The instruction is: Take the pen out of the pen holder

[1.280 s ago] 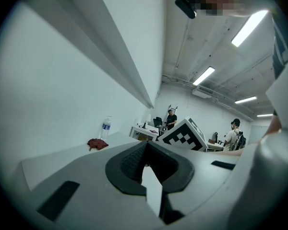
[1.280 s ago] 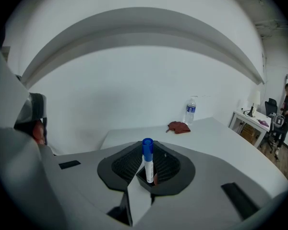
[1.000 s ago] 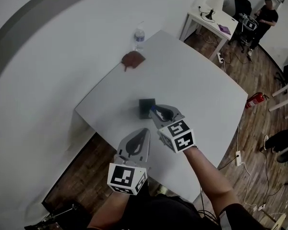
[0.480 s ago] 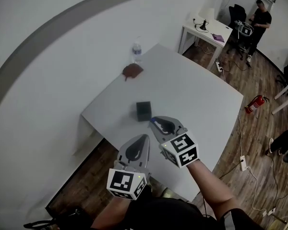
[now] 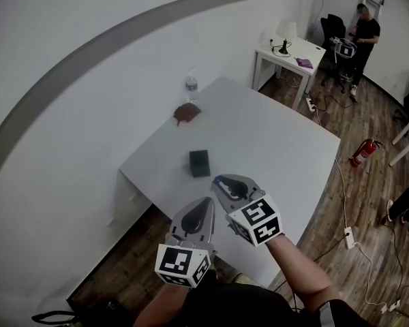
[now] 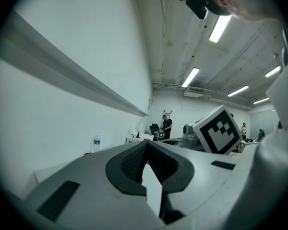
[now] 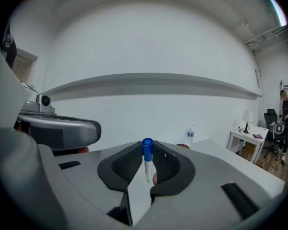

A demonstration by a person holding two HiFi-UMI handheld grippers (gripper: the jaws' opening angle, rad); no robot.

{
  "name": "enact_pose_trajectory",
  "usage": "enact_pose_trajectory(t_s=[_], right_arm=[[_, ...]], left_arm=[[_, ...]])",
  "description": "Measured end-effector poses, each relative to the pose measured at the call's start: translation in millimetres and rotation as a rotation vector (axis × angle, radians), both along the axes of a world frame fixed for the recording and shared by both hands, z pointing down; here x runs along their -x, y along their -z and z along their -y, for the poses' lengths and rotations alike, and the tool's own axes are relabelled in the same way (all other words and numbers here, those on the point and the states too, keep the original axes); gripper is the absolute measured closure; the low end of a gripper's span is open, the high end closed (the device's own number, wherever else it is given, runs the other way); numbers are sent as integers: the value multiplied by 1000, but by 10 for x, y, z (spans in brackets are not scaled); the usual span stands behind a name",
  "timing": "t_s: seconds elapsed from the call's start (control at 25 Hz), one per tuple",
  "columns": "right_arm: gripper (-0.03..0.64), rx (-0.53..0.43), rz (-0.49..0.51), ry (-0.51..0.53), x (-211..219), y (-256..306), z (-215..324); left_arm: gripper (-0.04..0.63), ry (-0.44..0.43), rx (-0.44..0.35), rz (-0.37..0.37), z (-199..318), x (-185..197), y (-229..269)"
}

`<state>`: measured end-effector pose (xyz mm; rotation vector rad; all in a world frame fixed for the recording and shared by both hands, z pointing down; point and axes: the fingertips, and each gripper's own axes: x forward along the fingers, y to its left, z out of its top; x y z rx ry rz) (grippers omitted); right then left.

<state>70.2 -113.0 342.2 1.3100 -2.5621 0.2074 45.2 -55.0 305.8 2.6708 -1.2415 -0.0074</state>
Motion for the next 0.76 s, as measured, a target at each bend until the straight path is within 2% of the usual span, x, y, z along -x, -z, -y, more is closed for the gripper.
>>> enact_pose_trajectory(t_s=[0.52,0.76], right_arm=[[546,-43,16,14,-194,199,-392],[546,-46,14,10,-232,177,-357]], left_arm=[[589,18,-49,11,-358,-200,189],[589,19,-57,14,-325,-230,170]])
